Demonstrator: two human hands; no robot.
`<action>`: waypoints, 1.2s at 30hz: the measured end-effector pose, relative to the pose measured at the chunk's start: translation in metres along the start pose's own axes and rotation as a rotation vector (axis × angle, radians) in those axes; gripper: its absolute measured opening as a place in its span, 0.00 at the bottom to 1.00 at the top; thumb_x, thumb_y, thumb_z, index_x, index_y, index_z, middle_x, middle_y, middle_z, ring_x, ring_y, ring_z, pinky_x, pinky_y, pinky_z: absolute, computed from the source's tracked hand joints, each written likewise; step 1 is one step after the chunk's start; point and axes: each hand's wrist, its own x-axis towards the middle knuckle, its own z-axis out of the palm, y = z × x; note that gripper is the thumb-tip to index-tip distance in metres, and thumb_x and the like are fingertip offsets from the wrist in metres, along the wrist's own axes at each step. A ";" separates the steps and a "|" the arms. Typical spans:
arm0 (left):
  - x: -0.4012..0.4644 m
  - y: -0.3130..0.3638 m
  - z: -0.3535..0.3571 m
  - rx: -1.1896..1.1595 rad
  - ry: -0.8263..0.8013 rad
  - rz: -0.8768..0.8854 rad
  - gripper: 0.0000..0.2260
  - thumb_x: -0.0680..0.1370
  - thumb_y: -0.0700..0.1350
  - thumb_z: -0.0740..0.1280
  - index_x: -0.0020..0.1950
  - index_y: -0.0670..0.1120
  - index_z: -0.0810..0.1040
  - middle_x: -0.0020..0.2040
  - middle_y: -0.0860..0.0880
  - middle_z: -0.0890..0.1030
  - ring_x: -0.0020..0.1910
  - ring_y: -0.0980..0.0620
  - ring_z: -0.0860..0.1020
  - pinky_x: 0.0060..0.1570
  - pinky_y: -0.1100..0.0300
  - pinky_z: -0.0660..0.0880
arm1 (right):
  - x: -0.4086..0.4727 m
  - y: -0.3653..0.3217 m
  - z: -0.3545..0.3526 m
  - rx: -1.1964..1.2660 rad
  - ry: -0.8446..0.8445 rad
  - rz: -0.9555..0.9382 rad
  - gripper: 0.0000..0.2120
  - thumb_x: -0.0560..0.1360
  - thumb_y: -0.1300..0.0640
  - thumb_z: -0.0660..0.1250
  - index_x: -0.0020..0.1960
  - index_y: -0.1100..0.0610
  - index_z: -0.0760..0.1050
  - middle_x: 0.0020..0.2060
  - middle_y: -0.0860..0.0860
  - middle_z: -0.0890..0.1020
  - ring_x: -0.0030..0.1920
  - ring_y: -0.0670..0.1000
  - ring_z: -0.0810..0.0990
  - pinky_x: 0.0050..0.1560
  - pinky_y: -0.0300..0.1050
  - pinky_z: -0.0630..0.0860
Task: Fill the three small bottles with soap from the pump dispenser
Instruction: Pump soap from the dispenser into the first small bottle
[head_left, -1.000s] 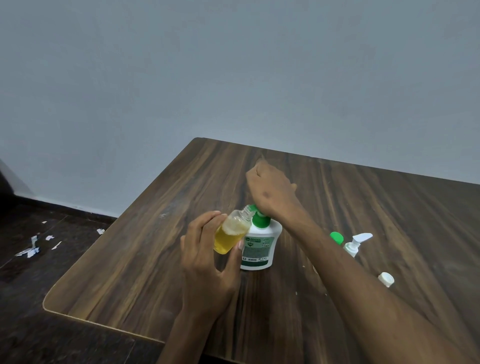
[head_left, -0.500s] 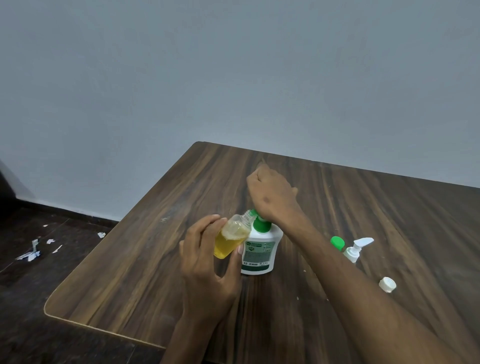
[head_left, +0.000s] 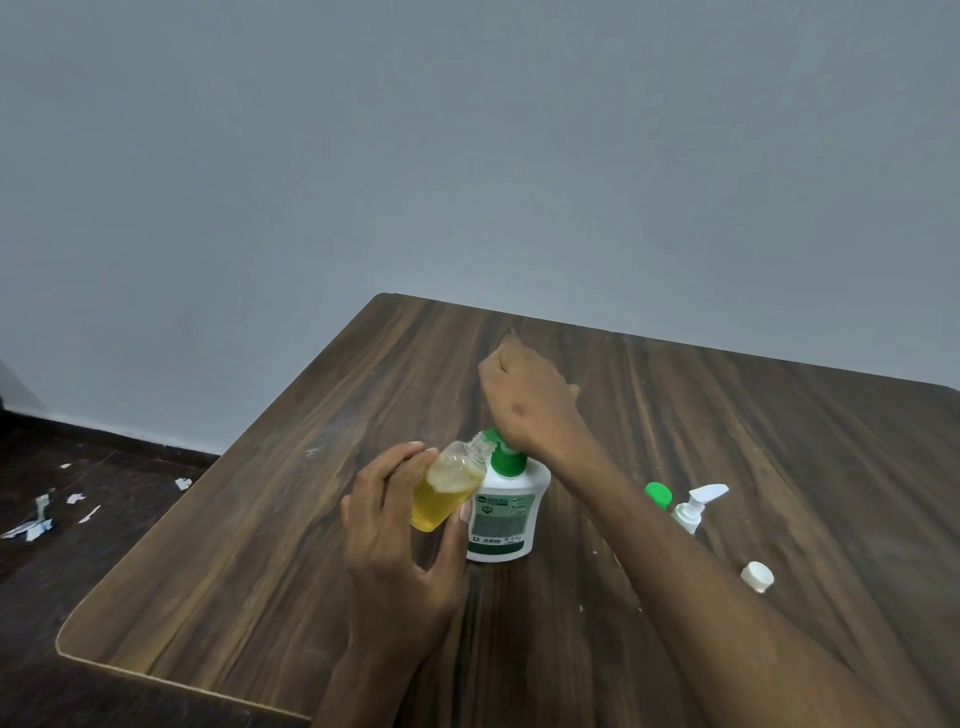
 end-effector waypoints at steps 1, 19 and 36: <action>0.000 0.000 0.000 -0.002 0.003 0.001 0.19 0.78 0.47 0.72 0.66 0.39 0.82 0.66 0.46 0.80 0.67 0.49 0.78 0.59 0.41 0.78 | 0.000 -0.001 -0.001 0.001 0.016 -0.010 0.10 0.80 0.53 0.51 0.41 0.50 0.65 0.41 0.49 0.75 0.42 0.49 0.72 0.55 0.58 0.65; 0.001 0.001 0.001 -0.005 0.000 0.002 0.18 0.78 0.48 0.72 0.66 0.41 0.82 0.67 0.47 0.80 0.67 0.53 0.77 0.58 0.42 0.78 | -0.002 -0.002 -0.001 -0.007 -0.016 -0.004 0.09 0.81 0.53 0.50 0.45 0.50 0.66 0.46 0.51 0.77 0.44 0.49 0.73 0.54 0.57 0.63; 0.000 0.001 0.000 -0.014 -0.020 -0.015 0.19 0.78 0.48 0.72 0.66 0.41 0.82 0.67 0.47 0.79 0.68 0.51 0.77 0.59 0.41 0.78 | -0.003 -0.003 -0.002 0.014 0.000 -0.014 0.10 0.82 0.53 0.51 0.43 0.50 0.66 0.43 0.48 0.75 0.42 0.47 0.71 0.54 0.56 0.64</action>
